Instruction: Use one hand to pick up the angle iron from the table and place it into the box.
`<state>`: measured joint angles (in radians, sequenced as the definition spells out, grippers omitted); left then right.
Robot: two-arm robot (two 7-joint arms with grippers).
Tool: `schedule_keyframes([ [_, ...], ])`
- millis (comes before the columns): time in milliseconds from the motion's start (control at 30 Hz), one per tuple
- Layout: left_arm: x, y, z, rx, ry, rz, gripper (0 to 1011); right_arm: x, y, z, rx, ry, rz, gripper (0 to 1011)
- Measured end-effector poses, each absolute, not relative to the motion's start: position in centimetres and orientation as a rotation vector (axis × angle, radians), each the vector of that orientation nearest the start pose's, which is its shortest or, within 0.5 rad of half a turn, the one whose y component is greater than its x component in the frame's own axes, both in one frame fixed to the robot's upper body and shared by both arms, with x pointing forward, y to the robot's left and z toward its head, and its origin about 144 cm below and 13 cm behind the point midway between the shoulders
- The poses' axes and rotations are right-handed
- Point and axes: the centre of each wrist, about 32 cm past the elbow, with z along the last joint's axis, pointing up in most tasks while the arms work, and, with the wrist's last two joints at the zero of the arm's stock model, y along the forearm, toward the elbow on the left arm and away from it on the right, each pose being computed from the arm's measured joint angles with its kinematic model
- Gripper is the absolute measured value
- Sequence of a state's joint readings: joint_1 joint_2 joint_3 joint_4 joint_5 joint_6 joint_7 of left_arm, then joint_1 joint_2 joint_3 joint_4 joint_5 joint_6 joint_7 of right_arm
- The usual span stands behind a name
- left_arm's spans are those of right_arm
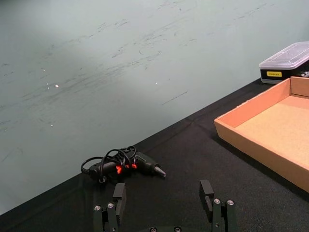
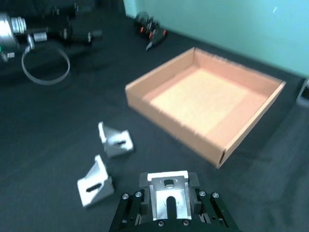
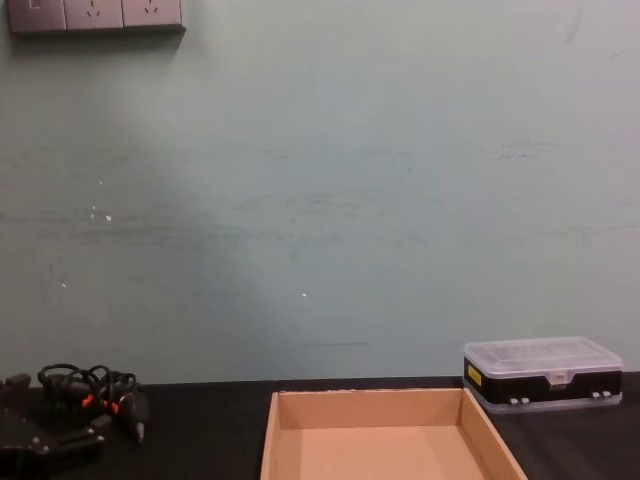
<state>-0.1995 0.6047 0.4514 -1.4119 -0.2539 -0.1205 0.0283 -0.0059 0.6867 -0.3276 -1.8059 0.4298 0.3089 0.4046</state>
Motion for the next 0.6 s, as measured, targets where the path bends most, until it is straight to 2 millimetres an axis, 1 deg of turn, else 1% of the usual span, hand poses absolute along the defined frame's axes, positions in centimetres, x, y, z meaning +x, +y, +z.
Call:
schedule_keyframes([
  [67, 48.9, 31.0, 114.0, 0.305, -0.285, 1.248, 1000, 43.5, -29.0, 120.6, -0.373, 0.064, -0.797, 474],
  [200, 48.9, 31.0, 114.0, 0.304, -0.285, 1.248, 1000, 44.0, -28.8, 121.6, -0.350, 0.036, -0.811, 473],
  [300, 48.9, 31.0, 114.0, 0.304, -0.285, 1.248, 1000, 44.6, -28.5, 122.5, -0.330, 0.006, -0.821, 473],
  [367, 48.9, 31.0, 114.0, 0.304, -0.285, 1.248, 1000, 45.6, -28.1, 123.1, -0.317, -0.015, -0.833, 474],
  [500, 48.9, 31.0, 114.0, 0.304, -0.285, 1.248, 1000, 46.6, -27.6, 123.3, -0.304, -0.027, -0.848, 474],
  [600, 48.9, 31.0, 114.0, 0.304, -0.285, 1.248, 1000, 48.1, -26.8, 123.5, -0.293, -0.035, -0.860, 473],
])
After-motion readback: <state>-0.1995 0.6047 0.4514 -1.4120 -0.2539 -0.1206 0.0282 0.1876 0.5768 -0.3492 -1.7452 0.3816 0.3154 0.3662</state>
